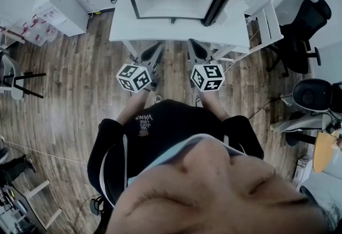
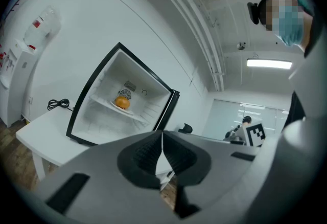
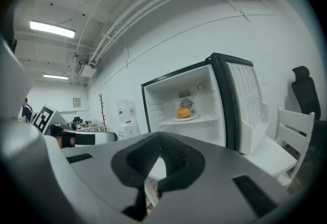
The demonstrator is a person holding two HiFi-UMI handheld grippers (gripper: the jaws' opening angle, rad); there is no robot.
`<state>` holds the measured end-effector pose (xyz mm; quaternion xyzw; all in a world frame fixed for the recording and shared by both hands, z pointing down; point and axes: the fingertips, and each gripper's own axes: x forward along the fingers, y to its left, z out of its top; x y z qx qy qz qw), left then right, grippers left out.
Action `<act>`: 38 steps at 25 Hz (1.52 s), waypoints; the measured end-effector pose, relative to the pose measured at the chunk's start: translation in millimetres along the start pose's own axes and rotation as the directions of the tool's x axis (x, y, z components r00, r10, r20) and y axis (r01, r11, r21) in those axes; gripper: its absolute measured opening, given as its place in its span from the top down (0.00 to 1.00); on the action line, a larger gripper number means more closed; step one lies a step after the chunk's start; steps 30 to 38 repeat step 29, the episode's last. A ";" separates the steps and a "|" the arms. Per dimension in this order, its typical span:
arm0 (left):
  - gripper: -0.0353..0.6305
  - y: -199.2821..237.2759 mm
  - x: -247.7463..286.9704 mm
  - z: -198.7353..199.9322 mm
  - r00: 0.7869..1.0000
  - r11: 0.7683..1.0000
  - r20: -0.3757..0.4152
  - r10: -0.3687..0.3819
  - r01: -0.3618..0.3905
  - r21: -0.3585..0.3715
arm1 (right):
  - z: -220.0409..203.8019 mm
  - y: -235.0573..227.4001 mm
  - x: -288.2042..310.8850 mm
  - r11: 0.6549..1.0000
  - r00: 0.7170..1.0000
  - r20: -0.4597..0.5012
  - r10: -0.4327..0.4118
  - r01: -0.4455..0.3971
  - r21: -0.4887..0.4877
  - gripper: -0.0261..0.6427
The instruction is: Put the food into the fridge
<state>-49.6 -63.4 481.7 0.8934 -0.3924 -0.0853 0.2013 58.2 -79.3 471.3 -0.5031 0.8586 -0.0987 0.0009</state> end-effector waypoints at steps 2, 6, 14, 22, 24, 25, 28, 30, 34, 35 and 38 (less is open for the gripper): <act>0.91 -0.2 -0.6 0.0 1.000 1.000 -0.003 0.000 0.000 0.002 | 0.3 0.6 0.4 1.000 1.000 0.000 0.002 -0.002 -0.003 0.94; 0.91 0.7 -2.4 0.5 1.000 1.000 -0.007 0.003 -0.003 0.009 | -0.2 1.5 0.8 1.000 1.000 -0.002 0.001 -0.001 -0.009 0.94; 0.91 0.3 -2.5 1.3 1.000 1.000 -0.011 0.001 -0.001 0.018 | 0.8 1.9 1.0 1.000 1.000 -0.003 0.001 -0.001 -0.019 0.94; 0.91 1.6 -1.7 3.6 1.000 1.000 -0.007 0.000 0.000 0.016 | 2.5 2.7 3.8 1.000 1.000 -0.001 0.002 -0.002 -0.020 0.94; 0.91 2.8 -0.7 3.5 1.000 1.000 -0.007 0.002 -0.002 0.016 | 2.1 1.7 4.9 1.000 1.000 -0.001 0.001 -0.001 -0.019 0.94; 0.91 3.4 -0.2 3.6 1.000 1.000 -0.007 0.002 -0.002 0.015 | 2.1 1.4 5.4 1.000 1.000 0.000 0.001 -0.001 -0.019 0.94; 0.91 4.9 1.0 4.3 1.000 1.000 -0.003 0.001 -0.001 0.007 | 2.4 0.6 6.9 1.000 1.000 0.002 0.002 -0.001 -0.019 0.94; 0.91 5.3 1.4 4.5 1.000 1.000 -0.001 0.001 -0.001 0.004 | 2.6 0.3 7.3 1.000 1.000 0.003 0.001 -0.001 -0.019 0.94; 0.91 5.3 1.4 4.5 1.000 1.000 -0.001 0.001 -0.001 0.004 | 2.6 0.3 7.3 1.000 1.000 0.003 0.001 -0.001 -0.019 0.94; 0.91 5.3 1.4 4.5 1.000 1.000 -0.001 0.001 -0.001 0.004 | 2.6 0.3 7.3 1.000 1.000 0.003 0.001 -0.001 -0.019 0.94; 0.91 5.3 1.4 4.5 1.000 1.000 -0.001 0.001 -0.001 0.004 | 2.6 0.3 7.3 1.000 1.000 0.003 0.001 -0.001 -0.019 0.94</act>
